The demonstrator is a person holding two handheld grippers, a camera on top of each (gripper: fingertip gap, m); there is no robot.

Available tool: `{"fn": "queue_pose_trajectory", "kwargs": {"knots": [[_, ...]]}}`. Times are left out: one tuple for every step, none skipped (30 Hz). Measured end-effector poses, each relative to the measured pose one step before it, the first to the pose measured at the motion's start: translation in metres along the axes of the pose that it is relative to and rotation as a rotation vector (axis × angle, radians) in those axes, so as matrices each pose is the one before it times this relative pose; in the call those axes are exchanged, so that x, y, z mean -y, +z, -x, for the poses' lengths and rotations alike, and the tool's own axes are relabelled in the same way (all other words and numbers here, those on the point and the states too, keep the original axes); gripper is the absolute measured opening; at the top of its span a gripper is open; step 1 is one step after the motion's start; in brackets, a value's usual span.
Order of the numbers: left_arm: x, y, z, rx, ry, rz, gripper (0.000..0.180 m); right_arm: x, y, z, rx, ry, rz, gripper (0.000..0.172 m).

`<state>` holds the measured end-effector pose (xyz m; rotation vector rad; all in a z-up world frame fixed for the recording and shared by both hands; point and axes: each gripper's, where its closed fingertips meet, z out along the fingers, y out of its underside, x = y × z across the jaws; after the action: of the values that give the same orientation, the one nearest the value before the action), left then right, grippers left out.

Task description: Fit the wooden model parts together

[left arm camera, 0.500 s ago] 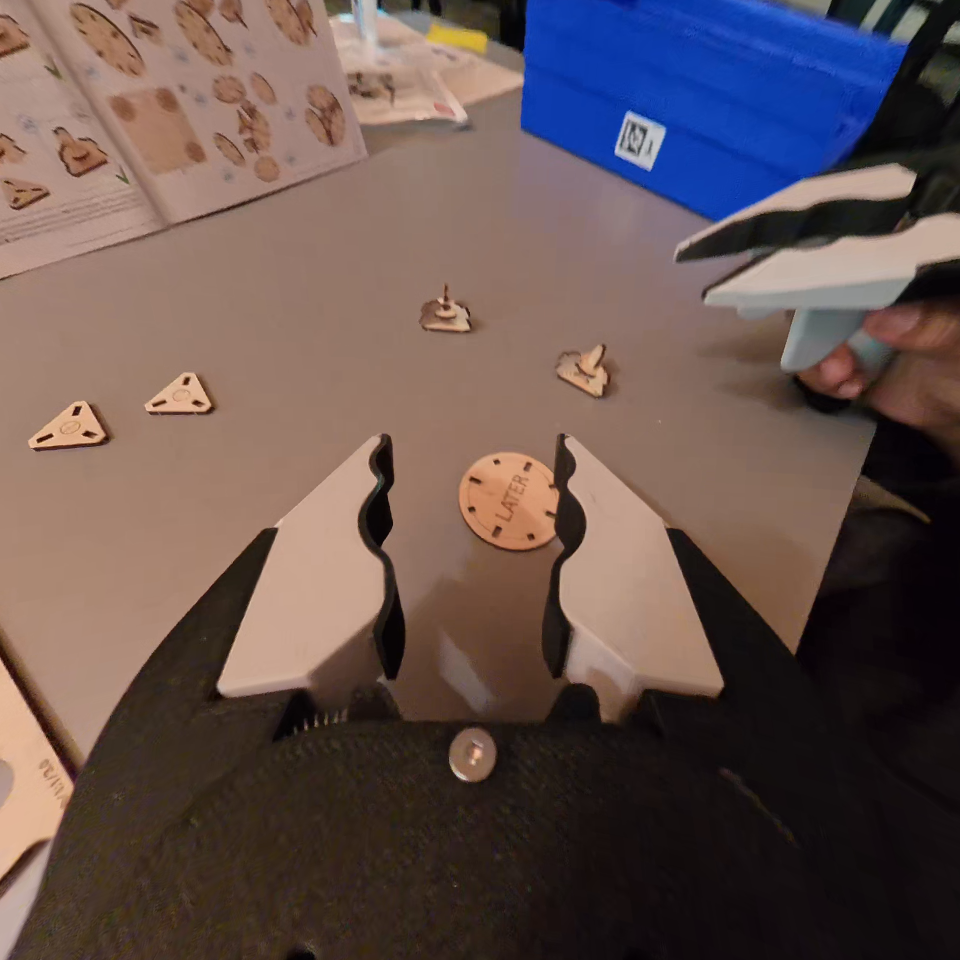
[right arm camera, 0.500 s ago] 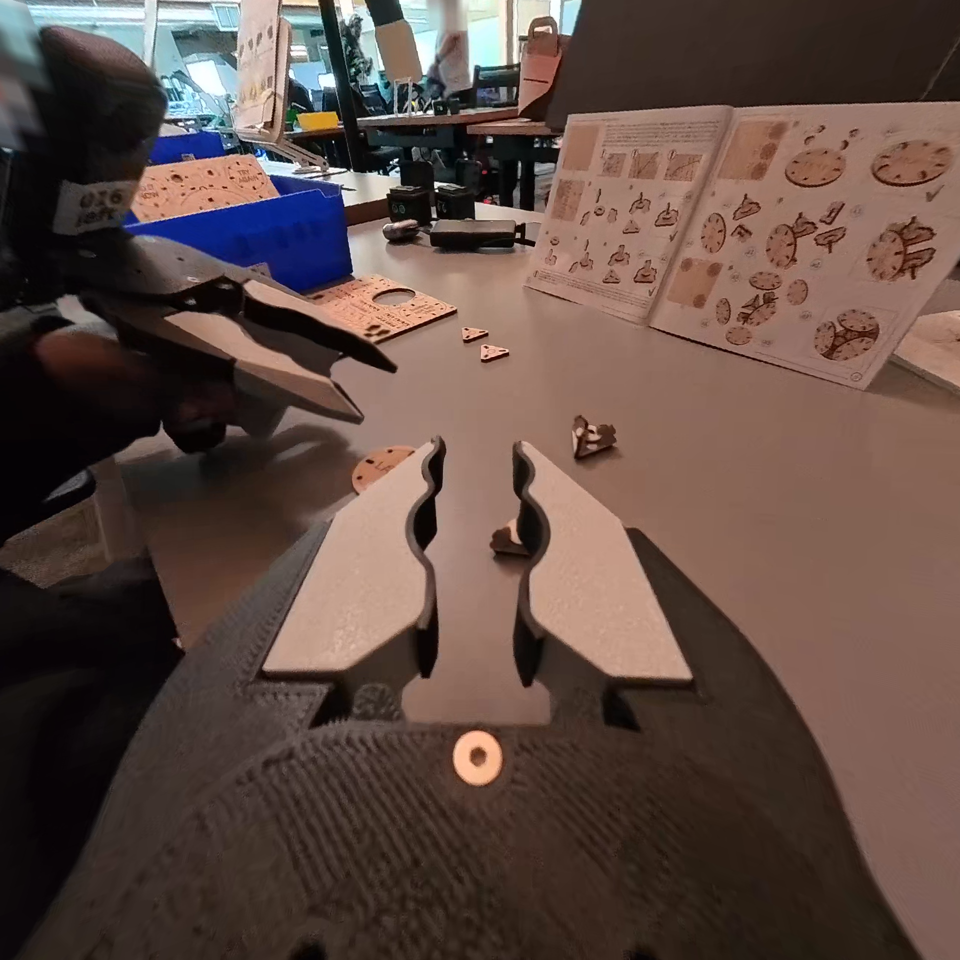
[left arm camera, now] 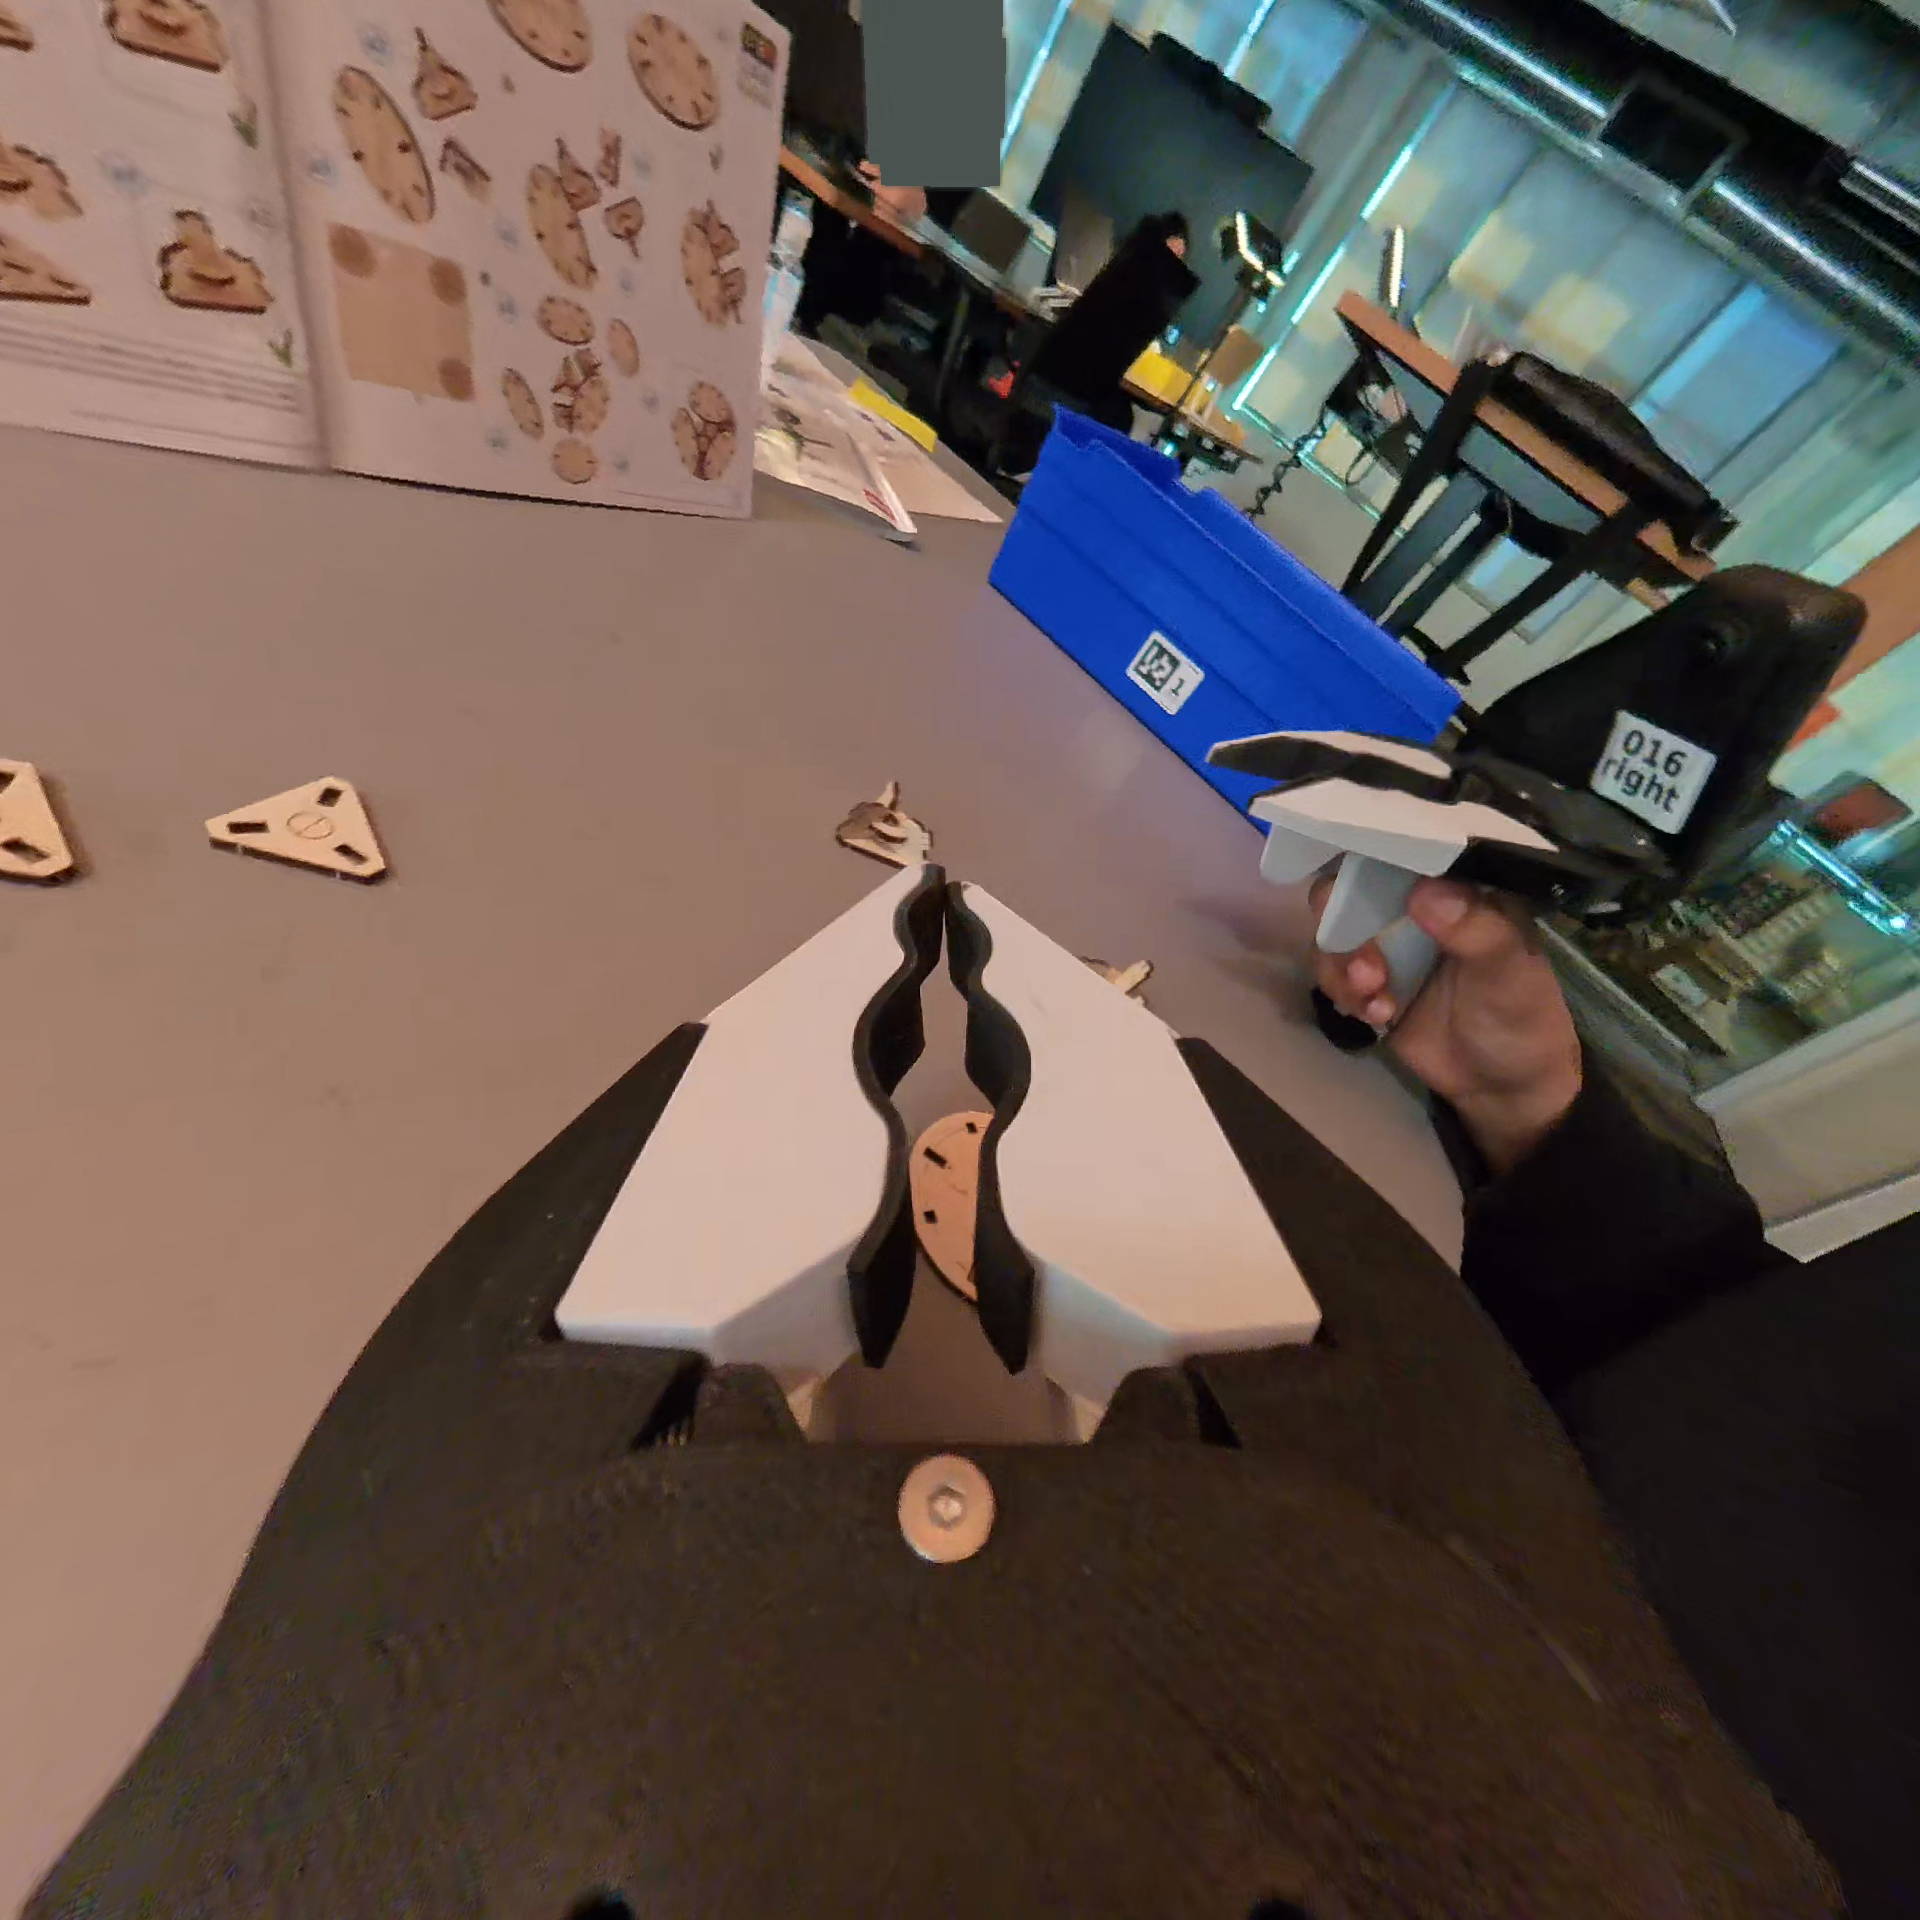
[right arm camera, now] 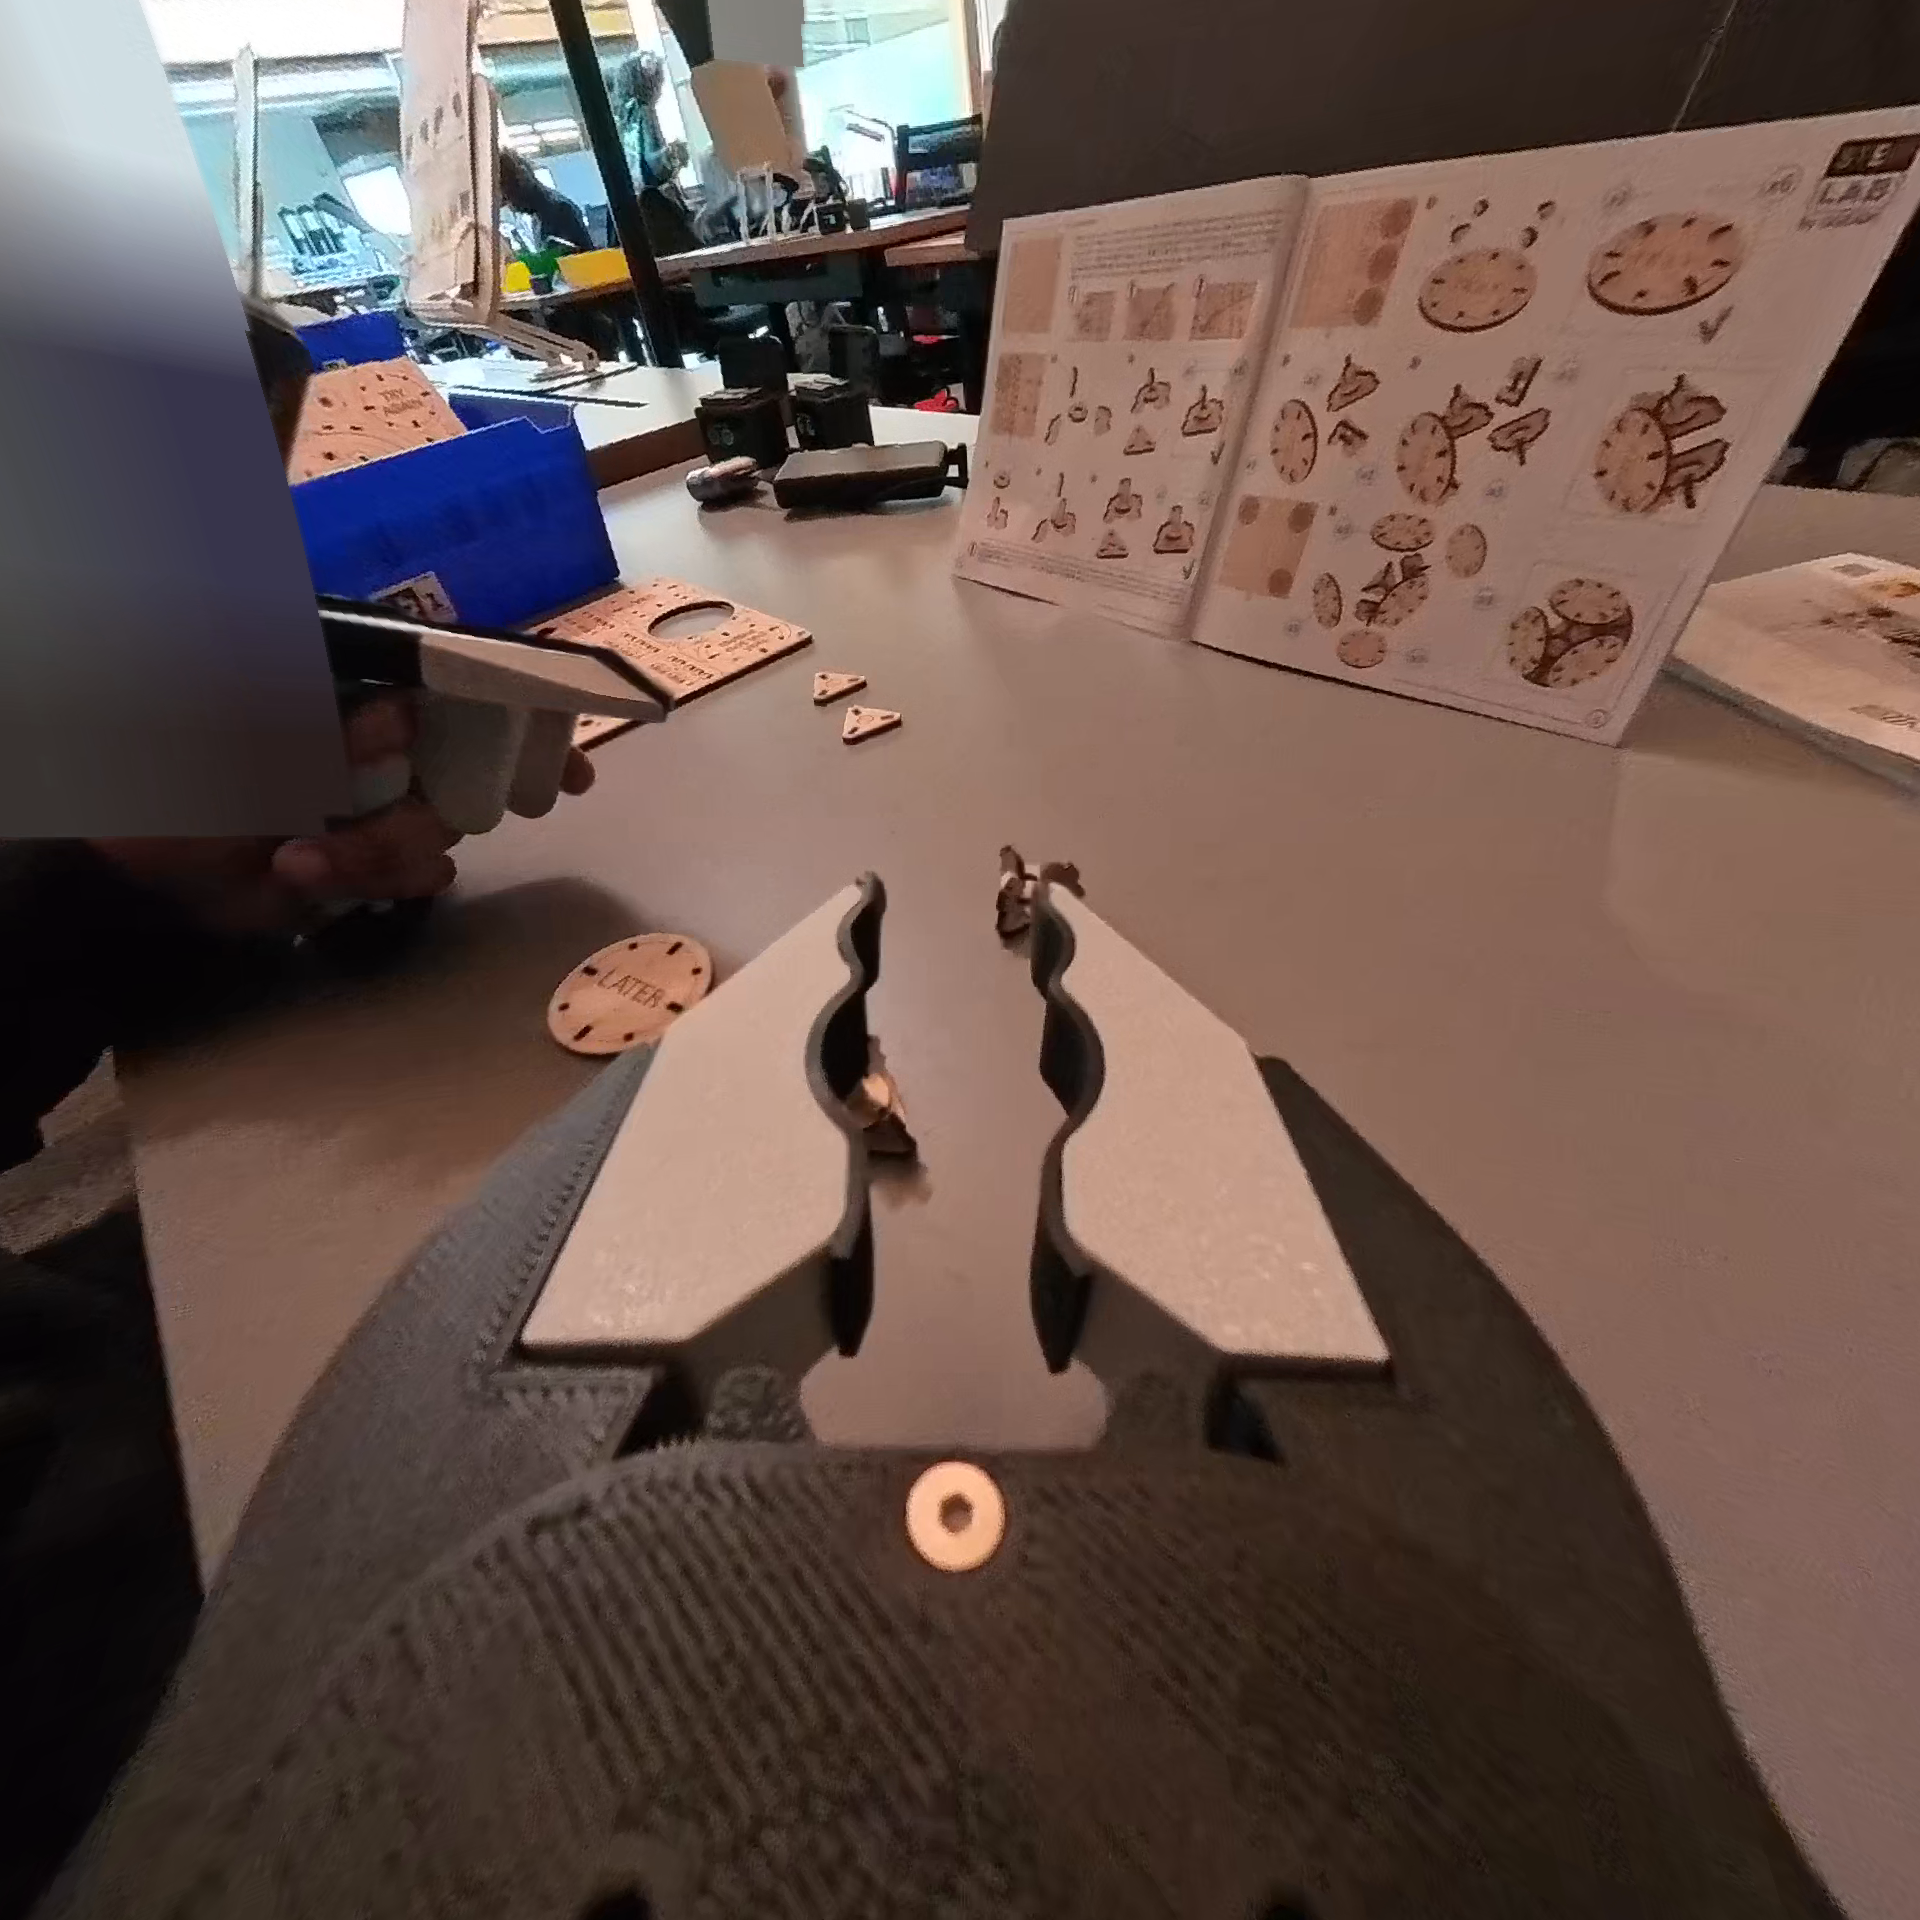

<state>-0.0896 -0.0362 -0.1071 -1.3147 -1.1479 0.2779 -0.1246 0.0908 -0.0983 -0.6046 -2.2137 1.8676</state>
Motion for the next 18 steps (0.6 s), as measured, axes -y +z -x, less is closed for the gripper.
{"fn": "queue_pose_trajectory", "kwargs": {"knots": [[-0.00033, 0.00049, 0.0001, 0.0031, 0.0031, 0.0027, 0.0, 0.00029, 0.00166, -0.00013, -0.0054, -0.0123, 0.0006, 0.026], [-0.0007, 0.00063, -0.00092, 0.0016, 0.0109, 0.0053, 0.0, -0.0002, 0.0021, -0.00001, -0.0035, -0.0107, 0.0039, 0.025], [-0.00027, 0.00063, -0.00151, -0.0012, 0.0142, 0.0029, 0.0, -0.00058, 0.00232, -0.00026, -0.0034, -0.0077, 0.007, 0.025], [0.0007, 0.0003, -0.00139, -0.0014, 0.0123, -0.0048, 0.0, -0.00063, 0.00216, -0.00037, -0.0023, -0.0048, 0.0077, 0.025], [0.00165, -0.00015, -0.00046, 0.0005, 0.0074, -0.0113, 0.0, -0.0004, 0.00192, -0.00025, 0.0001, -0.0022, 0.0059, 0.025], [0.00097, -0.00062, 0.0, -0.0006, 0.0007, -0.0075, 0.0, -0.00029, 0.00131, 0.00003, 0.0015, -0.0007, 0.004, 0.025], [0.00095, -0.00099, -0.00058, -0.0053, -0.0017, -0.0085, 0.0, -0.00034, 0.00064, 0.00028, 0.0018, -0.0006, 0.0031, 0.026], [0.00158, -0.00162, -0.0007, -0.0066, -0.0015, -0.0139, 0.0, 0.0001, -0.00035, 0.00069, 0.0017, -0.0035, -0.0011, 0.027], [0.00169, -0.00146, -0.0006, -0.0058, -0.0012, -0.0143, 0.0, 0.00126, -0.00115, 0.0009, -0.0017, -0.0092, -0.0109, 0.027], [0.00151, -0.00144, -0.00085, -0.0056, 0.0014, -0.0127, 0.0, 0.00219, -0.00181, 0.00045, -0.0069, -0.0122, -0.0177, 0.026], [0.00101, -0.00103, -0.00133, -0.0073, 0.0039, -0.0092, 0.001, 0.00204, -0.00181, 0.00056, -0.006, -0.012, -0.0175, 0.024], [0.00062, -0.00045, -0.00109, -0.0046, 0.0047, -0.0046, 0.003, 0.00168, -0.00148, 0.00086, -0.0033, -0.0108, -0.0135, 0.022], [-0.00003, -0.00005, -0.00062, -0.0015, 0.0043, -0.0008, 0.005, 0.00109, -0.00091, 0.00047, -0.0033, -0.0084, -0.0085, 0.021], [-0.00025, 0.00025, -0.0007, -0.0024, 0.0039, 0.0021, 0.006, 0.00031, -0.0003, 0.00025, -0.0032, -0.0054, -0.0029, 0.02], [-0.00043, 0.0004, -0.00071, -0.0032, 0.0027, 0.0036, 0.008, -0.00031, 0.00034, 0.00013, -0.0012, -0.0027, 0.0028, 0.02], [-0.00041, 0.00024, -0.00015, -0.0018, -0.0002, 0.0029, 0.009, -0.00088, 0.00076, 0.00027, 0.0013, -0.0011, 0.007, 0.021], [-0.00015, 0.00015, -0.00015, -0.0025, -0.0019, 0.0016, 0.01, -0.00096, 0.00083, 0.00024, 0.0014, -0.001, 0.0078, 0.021], [-0.00014, 0.00014, -0.0003, -0.0037, -0.0015, 0.0007, 0.011, -0.00078, 0.00064, 0.00017, 0.0, -0.0019, 0.0062, 0.021]]}}
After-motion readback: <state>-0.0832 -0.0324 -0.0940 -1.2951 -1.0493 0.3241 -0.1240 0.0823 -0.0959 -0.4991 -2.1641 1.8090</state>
